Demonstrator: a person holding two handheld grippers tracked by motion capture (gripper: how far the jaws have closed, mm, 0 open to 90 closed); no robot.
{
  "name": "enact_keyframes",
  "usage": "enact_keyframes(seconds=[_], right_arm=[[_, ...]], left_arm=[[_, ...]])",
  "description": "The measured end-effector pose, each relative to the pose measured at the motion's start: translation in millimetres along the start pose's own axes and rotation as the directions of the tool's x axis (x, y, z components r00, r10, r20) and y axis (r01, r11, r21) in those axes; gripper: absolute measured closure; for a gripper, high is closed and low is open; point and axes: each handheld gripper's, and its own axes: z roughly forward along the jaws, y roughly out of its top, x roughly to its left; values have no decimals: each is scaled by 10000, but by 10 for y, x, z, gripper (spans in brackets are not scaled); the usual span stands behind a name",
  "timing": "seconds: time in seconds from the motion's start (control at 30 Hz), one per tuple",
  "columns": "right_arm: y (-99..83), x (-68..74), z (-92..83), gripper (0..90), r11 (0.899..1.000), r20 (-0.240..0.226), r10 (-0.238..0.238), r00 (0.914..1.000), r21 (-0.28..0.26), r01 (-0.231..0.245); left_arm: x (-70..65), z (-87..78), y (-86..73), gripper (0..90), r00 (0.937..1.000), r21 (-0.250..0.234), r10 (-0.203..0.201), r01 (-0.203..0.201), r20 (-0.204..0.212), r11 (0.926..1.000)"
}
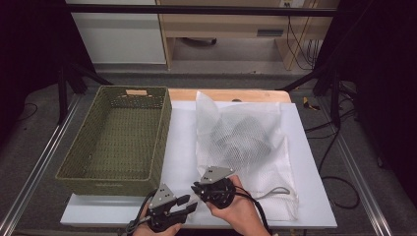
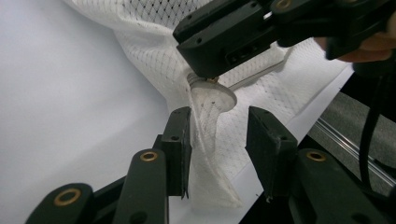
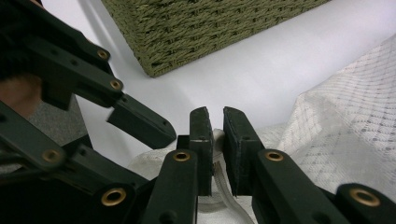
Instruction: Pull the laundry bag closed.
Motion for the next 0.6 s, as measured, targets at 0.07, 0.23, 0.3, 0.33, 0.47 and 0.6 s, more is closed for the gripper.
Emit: enact_keyframes(seconds=[0.07,0.23,0.3,0.33,0.47,0.6], right_arm=[[-1,1,3,826,10000,-12,-11,10000,-5,11],[8,2,14,826,10000,-36,36,10000,-28,-37],[12,3,10,826,10000,-29,48,10000,-57,-48],[13,1,9,826,10000,-38,64,10000,-66,-64],[8,-11,4,826,10000,-64,48,10000,-67,-49],[-7,-14,16,826,9999,-8,94,10000,-51,-94]], left_arm=[[19,-31,35,605,10000,-39,-1,1,43,10000],[122,58,116,660,10000,569,66,-63,-51,9984],[159,120,137,646,9997,783,-69,49,249,9969],[174,146,146,653,9995,757,-60,37,304,9971],[224,224,153,714,9986,842,-179,136,504,9964],[259,267,151,766,9964,949,-283,206,805,9953]])
